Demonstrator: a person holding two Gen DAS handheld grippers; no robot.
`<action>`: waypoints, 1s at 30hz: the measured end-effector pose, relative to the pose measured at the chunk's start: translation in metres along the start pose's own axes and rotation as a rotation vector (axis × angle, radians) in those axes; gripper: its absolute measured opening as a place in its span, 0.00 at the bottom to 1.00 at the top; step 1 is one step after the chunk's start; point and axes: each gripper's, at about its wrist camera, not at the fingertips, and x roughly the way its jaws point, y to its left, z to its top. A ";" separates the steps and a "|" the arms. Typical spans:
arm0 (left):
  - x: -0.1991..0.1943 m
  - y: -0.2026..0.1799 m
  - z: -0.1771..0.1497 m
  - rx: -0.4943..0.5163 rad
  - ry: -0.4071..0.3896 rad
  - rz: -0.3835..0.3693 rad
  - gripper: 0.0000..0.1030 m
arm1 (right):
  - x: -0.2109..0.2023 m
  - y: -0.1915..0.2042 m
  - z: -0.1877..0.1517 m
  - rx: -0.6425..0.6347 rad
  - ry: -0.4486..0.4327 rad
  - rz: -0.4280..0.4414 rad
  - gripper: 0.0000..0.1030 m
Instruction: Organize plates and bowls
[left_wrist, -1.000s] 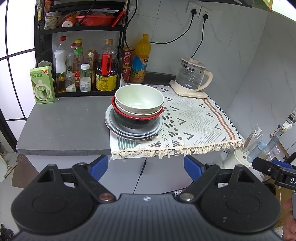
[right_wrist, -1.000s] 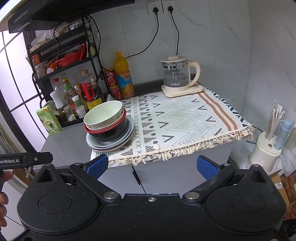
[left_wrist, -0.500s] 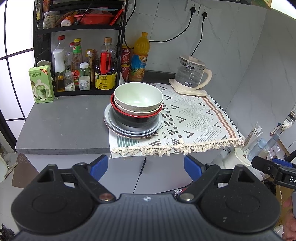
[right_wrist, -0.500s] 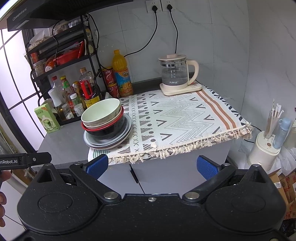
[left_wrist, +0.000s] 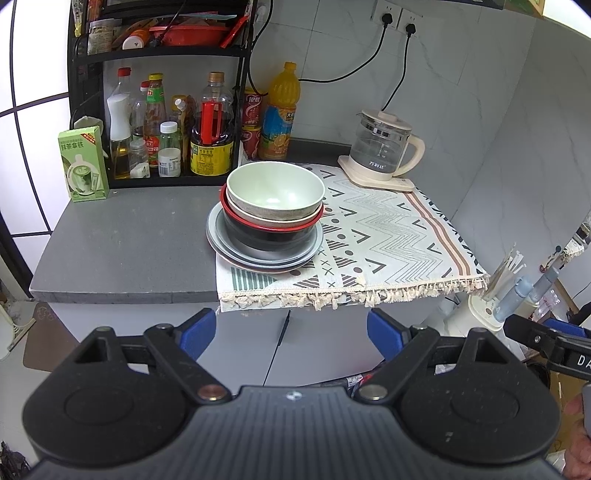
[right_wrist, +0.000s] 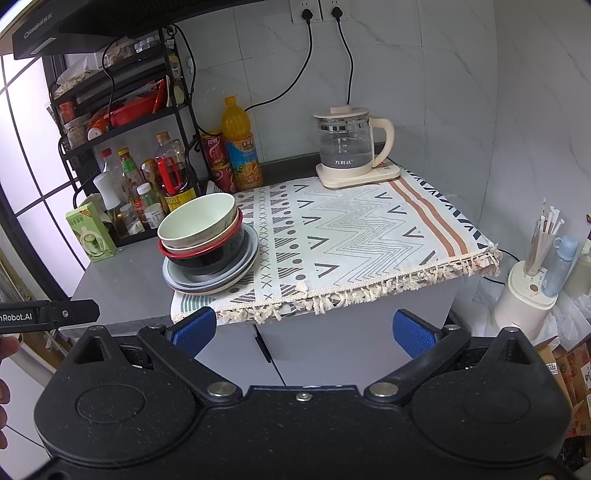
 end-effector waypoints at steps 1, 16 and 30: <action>0.000 0.000 0.000 0.002 0.000 0.000 0.85 | 0.000 -0.001 0.000 0.000 -0.001 0.000 1.00; -0.002 -0.002 -0.005 -0.002 0.000 0.002 0.85 | -0.005 -0.007 -0.002 -0.003 -0.002 -0.006 1.00; -0.006 -0.011 -0.007 0.004 -0.002 0.002 0.85 | -0.009 -0.012 -0.003 -0.004 -0.006 -0.007 1.00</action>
